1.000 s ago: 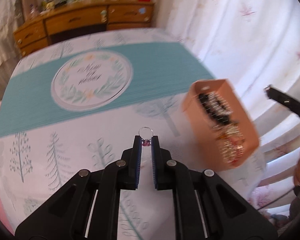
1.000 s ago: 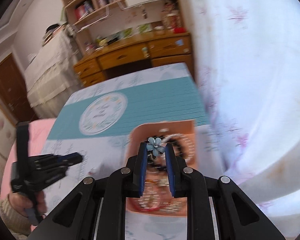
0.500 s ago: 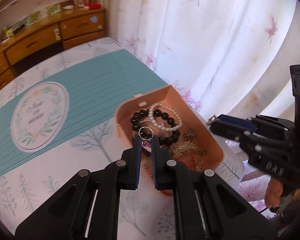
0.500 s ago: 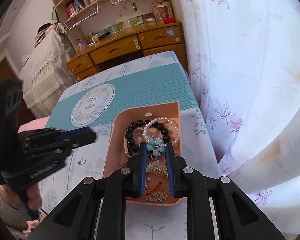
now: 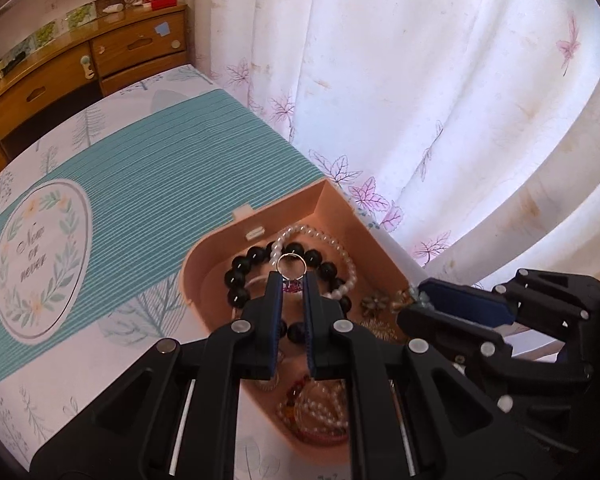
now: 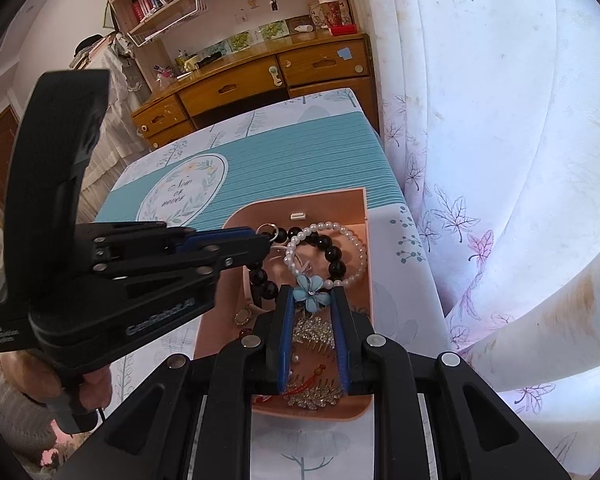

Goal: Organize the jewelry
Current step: 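Carry the ring and flower charm into the peach tray and open both tools, then move the right tool to the red-stone silver ring and grasp it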

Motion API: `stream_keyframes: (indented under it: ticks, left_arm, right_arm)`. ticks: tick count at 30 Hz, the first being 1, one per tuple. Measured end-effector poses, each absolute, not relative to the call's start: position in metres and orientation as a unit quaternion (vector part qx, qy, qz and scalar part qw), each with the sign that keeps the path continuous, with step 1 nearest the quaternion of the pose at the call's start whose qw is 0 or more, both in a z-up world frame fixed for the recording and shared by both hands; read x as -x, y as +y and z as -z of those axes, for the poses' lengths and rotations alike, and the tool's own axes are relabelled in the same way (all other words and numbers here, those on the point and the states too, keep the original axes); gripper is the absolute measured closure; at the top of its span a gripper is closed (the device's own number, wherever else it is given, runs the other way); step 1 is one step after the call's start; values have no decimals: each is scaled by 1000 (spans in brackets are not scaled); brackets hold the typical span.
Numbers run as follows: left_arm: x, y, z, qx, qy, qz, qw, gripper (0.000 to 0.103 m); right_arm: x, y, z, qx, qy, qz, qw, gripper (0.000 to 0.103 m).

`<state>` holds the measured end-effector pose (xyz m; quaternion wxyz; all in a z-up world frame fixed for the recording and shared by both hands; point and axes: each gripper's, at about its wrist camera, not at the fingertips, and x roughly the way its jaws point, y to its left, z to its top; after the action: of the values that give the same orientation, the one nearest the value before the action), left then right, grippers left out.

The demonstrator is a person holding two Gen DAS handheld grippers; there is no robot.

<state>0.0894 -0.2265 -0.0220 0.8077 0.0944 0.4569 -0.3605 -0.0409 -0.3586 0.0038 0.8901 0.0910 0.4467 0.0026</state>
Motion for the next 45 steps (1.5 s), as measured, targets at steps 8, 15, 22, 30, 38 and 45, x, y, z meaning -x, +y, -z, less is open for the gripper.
stream_keyframes:
  ticks: [8,15,22,30,38,45]
  left_arm:
    - [-109,-224,24,-86,472,354,803,93]
    - [-115,-178,12,-42,466,332,820,39]
    - [-108,-128,1,-24,459,279,844,39]
    - [-96,-85,3,-2,482,222,848,39]
    - [-74,-42,-12,14,453,174,874,39]
    - [-50,-16,-25,-10,448,131,884,39]
  right_arm:
    - [17,-362,2,-92,450,4,888,85]
    - [-14,-364,3,-91,450,8,888,85]
    - [-42,-372,4,-120,463,7,878,81]
    - [-40,-376,-5,-144,451,4,881,70]
    - [-14,-358,-32,-120,431,-4,894,70]
    - [6,-311,-50,-81,422,-54,901,70]
